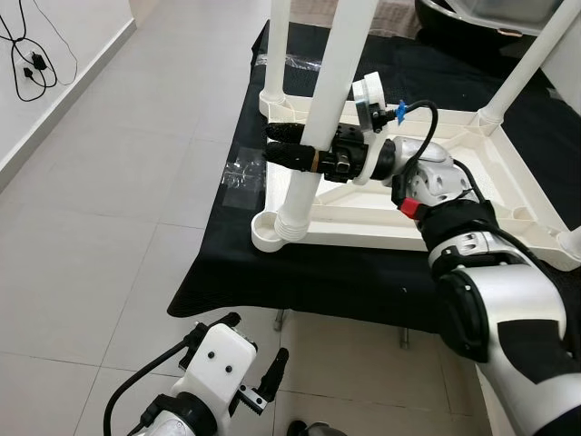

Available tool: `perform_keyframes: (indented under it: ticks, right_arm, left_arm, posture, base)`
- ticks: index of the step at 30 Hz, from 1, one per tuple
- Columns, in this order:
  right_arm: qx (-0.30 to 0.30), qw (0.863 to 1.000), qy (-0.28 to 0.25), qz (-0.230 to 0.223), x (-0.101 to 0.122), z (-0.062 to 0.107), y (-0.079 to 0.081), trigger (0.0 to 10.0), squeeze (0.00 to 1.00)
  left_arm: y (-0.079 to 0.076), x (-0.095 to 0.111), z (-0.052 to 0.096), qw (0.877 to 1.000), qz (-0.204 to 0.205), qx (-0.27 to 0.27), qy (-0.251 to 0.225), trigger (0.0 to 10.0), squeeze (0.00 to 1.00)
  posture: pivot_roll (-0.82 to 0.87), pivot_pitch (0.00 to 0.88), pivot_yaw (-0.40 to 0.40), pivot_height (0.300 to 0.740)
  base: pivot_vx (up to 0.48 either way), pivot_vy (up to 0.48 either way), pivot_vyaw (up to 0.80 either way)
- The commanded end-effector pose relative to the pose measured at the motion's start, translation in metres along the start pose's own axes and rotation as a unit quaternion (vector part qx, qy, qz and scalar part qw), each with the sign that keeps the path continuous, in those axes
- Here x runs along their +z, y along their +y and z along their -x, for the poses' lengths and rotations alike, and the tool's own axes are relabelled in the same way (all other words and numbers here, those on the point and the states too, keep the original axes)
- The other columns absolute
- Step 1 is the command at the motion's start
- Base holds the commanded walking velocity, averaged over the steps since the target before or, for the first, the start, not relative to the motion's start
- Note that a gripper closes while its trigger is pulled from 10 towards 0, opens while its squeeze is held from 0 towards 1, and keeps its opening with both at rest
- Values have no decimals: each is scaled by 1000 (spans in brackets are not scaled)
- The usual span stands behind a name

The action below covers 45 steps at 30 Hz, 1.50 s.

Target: Building children table

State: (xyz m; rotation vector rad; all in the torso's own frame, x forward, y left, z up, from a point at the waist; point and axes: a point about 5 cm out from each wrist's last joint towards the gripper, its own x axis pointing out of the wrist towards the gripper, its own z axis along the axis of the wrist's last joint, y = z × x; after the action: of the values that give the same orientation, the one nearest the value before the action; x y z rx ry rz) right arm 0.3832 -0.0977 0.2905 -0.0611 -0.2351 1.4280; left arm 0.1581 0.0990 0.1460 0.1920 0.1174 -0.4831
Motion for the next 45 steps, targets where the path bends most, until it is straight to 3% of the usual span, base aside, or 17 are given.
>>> perform_keyframes:
  ticks: [1, 5, 11, 14, 24, 29, 35, 37, 45]
  right_arm:
    - [1, 1000, 15, -9, -7, -1, 1, 0, 0]
    - [11, 1000, 6, 3, -6, -16, 5, 0, 0]
    - [20, 1000, 5, 8, -7, -23, 7, 0, 0]
    - [53, 998, 17, 3, -16, -32, 15, 0, 0]
    - [61, 997, 55, 13, -26, -36, 18, 0, 0]
    - [120, 990, 72, -18, -31, -43, 25, 0, 0]
    - [137, 988, 73, -19, -28, -52, 27, 0, 0]
    - [171, 983, 68, -20, -25, -66, 34, 0, 0]
    - [210, 976, 54, -25, -25, -81, 43, 0, 0]
  left_arm:
    - [-2, 0, 2, 1000, 3, -5, 3, 10000, 0]
    - [-2, 0, 1, 1000, 3, -3, 3, 10000, 0]
    - [-1, 0, 1, 1000, 2, -2, 2, 10000, 0]
    - [-1, 1, 0, 1000, 1, 0, -1, 10000, 0]
    - [-3, 2, 1, 1000, 2, 1, -3, 10000, 0]
    - [-5, 4, 1, 1000, -1, -5, -5, 10000, 0]
    - [-8, 7, 4, 1000, -2, -5, -7, 10000, 0]
    - [-10, 9, 9, 1000, 0, -1, -6, 10000, 0]
    - [-14, 13, 16, 1000, 4, -3, -5, 10000, 0]
  posture:
    - [175, 203, -142, 740]
    - [171, 214, -139, 740]
    - [168, 214, -141, 740]
    - [166, 211, -152, 740]
    - [163, 216, -160, 740]
    - [168, 226, -172, 740]
    - [186, 240, -191, 740]
    - [195, 266, -212, 740]
    - [210, 292, -230, 740]
  base:
    - [0, 0, 0]
    - [0, 0, 0]
    - [0, 0, 0]
    - [0, 0, 0]
    - [0, 0, 0]
    - [0, 0, 0]
    - [0, 0, 0]
    - [0, 0, 0]
    - [0, 0, 0]
